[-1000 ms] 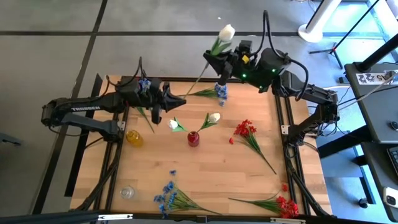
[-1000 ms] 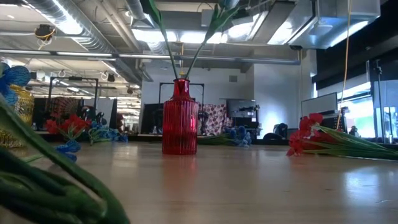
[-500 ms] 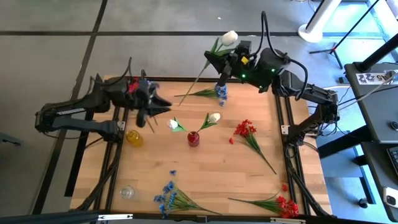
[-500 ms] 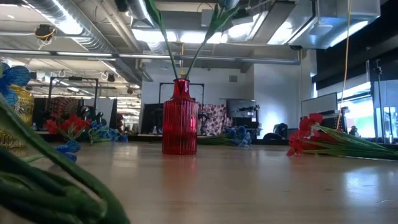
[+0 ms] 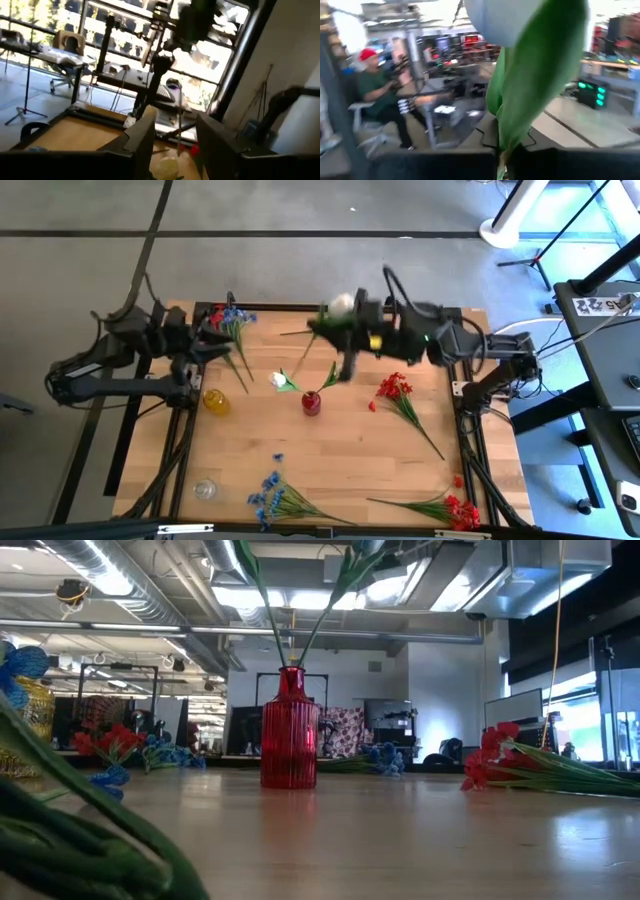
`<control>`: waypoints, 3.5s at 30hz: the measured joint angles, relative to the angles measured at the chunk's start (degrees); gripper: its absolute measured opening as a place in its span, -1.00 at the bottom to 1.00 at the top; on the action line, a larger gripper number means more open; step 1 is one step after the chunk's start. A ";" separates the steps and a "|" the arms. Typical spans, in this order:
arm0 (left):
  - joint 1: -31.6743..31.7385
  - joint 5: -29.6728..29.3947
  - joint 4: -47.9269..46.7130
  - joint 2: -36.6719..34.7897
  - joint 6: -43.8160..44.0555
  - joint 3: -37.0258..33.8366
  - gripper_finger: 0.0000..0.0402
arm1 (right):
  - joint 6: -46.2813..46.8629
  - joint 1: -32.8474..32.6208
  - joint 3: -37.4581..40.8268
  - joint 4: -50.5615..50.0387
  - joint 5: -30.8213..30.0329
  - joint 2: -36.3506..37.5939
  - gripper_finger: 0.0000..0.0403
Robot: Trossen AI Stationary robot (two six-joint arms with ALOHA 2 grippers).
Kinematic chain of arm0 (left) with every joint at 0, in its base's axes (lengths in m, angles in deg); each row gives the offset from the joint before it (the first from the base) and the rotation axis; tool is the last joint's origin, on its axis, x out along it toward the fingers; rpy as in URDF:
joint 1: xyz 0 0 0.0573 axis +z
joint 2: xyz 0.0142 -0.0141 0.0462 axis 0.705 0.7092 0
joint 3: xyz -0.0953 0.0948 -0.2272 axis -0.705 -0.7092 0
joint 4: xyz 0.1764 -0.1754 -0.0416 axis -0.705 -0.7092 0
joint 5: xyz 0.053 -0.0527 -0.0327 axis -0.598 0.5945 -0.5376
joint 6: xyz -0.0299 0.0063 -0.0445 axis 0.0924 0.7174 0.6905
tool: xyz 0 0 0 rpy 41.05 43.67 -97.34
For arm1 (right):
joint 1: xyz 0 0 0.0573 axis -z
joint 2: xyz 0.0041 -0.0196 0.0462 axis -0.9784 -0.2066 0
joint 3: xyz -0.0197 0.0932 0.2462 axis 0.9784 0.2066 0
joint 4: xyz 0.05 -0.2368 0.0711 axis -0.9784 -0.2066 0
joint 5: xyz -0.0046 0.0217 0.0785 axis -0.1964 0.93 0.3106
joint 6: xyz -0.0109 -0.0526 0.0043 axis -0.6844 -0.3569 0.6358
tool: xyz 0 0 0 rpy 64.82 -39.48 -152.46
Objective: Sort flowers into vase by color
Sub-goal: Put the white flower into the red vase
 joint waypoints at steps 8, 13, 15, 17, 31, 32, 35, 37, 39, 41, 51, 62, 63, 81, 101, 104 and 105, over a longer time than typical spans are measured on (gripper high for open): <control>-0.21 9.22 2.96 -2.31 0.74 0.00 -0.30 | -3.03 -11.70 -0.09 -4.82 -9.52 -0.24 -0.98; -2.36 13.84 4.46 -0.85 -0.80 -0.16 -0.30 | -6.28 -16.59 -0.13 -6.56 -27.80 -3.87 -0.99; -3.96 13.86 7.67 -0.08 -0.72 -1.46 -0.30 | -6.89 -17.13 -0.13 -6.51 -33.79 -5.65 -0.99; -5.97 13.96 13.07 0.73 -0.59 -3.67 -0.30 | -6.82 -16.99 -0.13 -6.45 -37.52 -7.31 -0.99; -14.28 13.53 24.21 1.89 1.96 -14.80 -0.30 | 3.52 -12.32 -0.09 -6.76 -36.85 -14.10 -0.99; -14.54 13.53 24.25 1.87 1.96 -14.80 -0.30 | 3.59 -12.32 -0.09 -7.71 -37.74 -13.89 -0.99; -15.35 13.53 24.23 1.36 2.05 -14.80 -0.30 | 6.99 -12.47 -0.09 -15.39 -39.01 -12.38 -0.99; -15.85 13.53 24.20 1.03 2.05 -14.80 -0.30 | 10.15 -12.58 -0.11 -20.83 -39.00 -11.40 -0.99; -16.26 13.53 24.19 0.86 2.05 -14.80 -0.30 | 10.56 -12.94 -0.09 -21.19 -38.49 -11.17 -0.99; -16.45 13.53 23.97 0.69 2.05 -14.80 -0.30 | 7.92 -13.17 -0.09 -18.02 -36.11 -11.14 -0.99; -16.43 14.84 23.75 0.16 1.50 -14.82 -0.30 | 0.69 -13.03 14.31 5.60 -25.84 -6.02 -0.99; -16.43 9.29 23.72 -0.01 2.09 -14.84 -0.30 | -2.99 -8.19 21.35 9.13 -27.06 -2.75 -0.99; -16.43 8.54 23.72 -0.01 2.09 -14.84 -0.30 | -3.01 -7.81 21.35 8.25 -27.49 -2.78 -0.99; -16.41 8.09 23.33 0.50 3.16 -14.84 -0.30 | -4.41 -7.23 21.35 8.48 -25.94 -4.87 -0.99; -15.05 -11.21 21.26 3.47 14.29 -14.73 -0.30 | 13.92 -7.23 11.34 -20.25 -11.86 -4.94 0.09; -12.33 -15.00 14.41 5.53 14.33 -12.50 -0.30 | 15.43 -7.22 6.59 -27.19 -9.22 -4.90 0.27; -11.06 -16.28 11.76 6.45 14.27 -11.54 -0.30 | 15.57 -7.20 5.18 -29.54 -8.63 -4.90 0.32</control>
